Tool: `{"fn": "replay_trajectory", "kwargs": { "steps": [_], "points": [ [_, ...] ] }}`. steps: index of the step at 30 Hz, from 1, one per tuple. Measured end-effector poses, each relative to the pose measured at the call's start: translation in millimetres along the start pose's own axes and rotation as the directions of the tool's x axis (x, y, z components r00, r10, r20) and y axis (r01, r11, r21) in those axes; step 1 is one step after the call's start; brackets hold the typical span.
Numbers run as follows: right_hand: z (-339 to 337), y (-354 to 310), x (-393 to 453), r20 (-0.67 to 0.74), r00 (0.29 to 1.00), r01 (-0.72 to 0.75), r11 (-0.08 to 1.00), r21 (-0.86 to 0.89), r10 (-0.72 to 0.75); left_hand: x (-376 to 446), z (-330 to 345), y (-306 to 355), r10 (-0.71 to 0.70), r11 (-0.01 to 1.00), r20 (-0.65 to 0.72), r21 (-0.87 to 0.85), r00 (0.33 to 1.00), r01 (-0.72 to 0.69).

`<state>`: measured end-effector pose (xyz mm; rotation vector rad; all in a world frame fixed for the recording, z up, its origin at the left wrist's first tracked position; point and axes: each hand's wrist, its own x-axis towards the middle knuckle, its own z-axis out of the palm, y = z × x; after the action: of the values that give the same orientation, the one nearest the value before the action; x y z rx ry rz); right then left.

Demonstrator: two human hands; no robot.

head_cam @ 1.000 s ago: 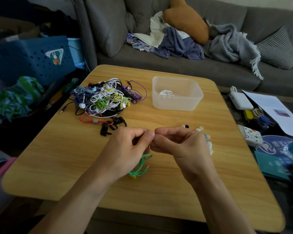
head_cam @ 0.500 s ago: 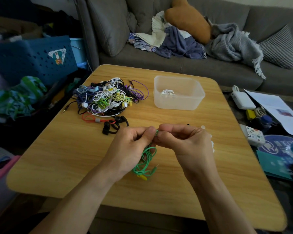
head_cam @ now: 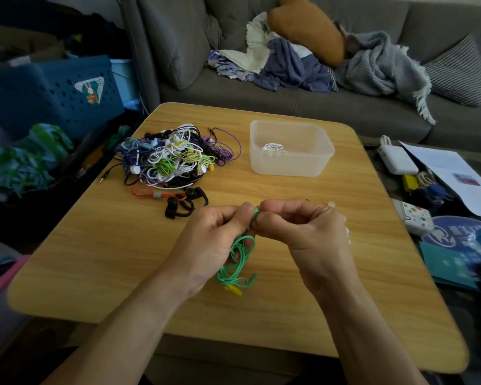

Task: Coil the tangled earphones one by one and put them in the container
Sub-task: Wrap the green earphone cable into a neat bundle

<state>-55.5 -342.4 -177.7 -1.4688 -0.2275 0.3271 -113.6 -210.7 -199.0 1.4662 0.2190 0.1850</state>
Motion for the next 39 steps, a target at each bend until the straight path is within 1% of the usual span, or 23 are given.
{"fn": "replay_trajectory", "kwargs": {
  "steps": [4,6,12,17,20,22,24,26,29,33,39],
  "points": [
    [-6,-3,2,0.092,0.995,-0.044,0.997,0.069,0.037,-1,-2,2,0.024,0.999,0.029,0.042,0.999,-0.025],
    [-6,-3,3,0.112,0.993,-0.049,0.993,0.106,0.037,-1,-3,5,0.045,0.997,0.046,0.068,0.998,-0.048],
    [0,4,2,0.085,0.996,-0.039,0.974,0.225,0.02,-1,-8,7,0.102,0.989,0.074,0.102,0.992,-0.109],
    [3,5,2,0.064,0.996,-0.083,0.969,0.232,0.07,-1,-10,7,0.159,0.973,0.092,0.156,0.983,-0.172],
    [6,9,2,0.009,0.997,-0.08,0.972,0.223,0.08,-1,-9,5,0.214,0.939,0.101,0.254,0.972,-0.233],
    [8,12,2,-0.033,0.997,-0.059,0.97,0.234,0.069,-1,-7,3,0.254,0.916,0.066,0.306,0.965,-0.261],
    [11,14,1,-0.049,0.997,-0.049,0.959,0.278,0.065,-1,-5,1,0.294,0.899,0.01,0.337,0.956,-0.28],
    [13,15,0,-0.055,0.997,-0.039,0.953,0.302,0.058,0,-4,1,0.327,0.881,-0.015,0.367,0.945,-0.299],
    [16,15,-2,-0.095,0.995,0.004,0.965,0.264,0.022,-1,-3,0,0.378,0.845,-0.042,0.423,0.925,-0.326],
    [19,17,-2,-0.138,0.99,0.053,0.979,0.198,-0.026,-3,-1,-4,0.397,0.825,-0.067,0.463,0.916,-0.324],
    [17,19,-1,-0.197,0.98,0.046,0.992,0.114,-0.023,-7,2,-5,0.329,0.822,0.015,0.487,0.944,-0.294]
  ]
}}
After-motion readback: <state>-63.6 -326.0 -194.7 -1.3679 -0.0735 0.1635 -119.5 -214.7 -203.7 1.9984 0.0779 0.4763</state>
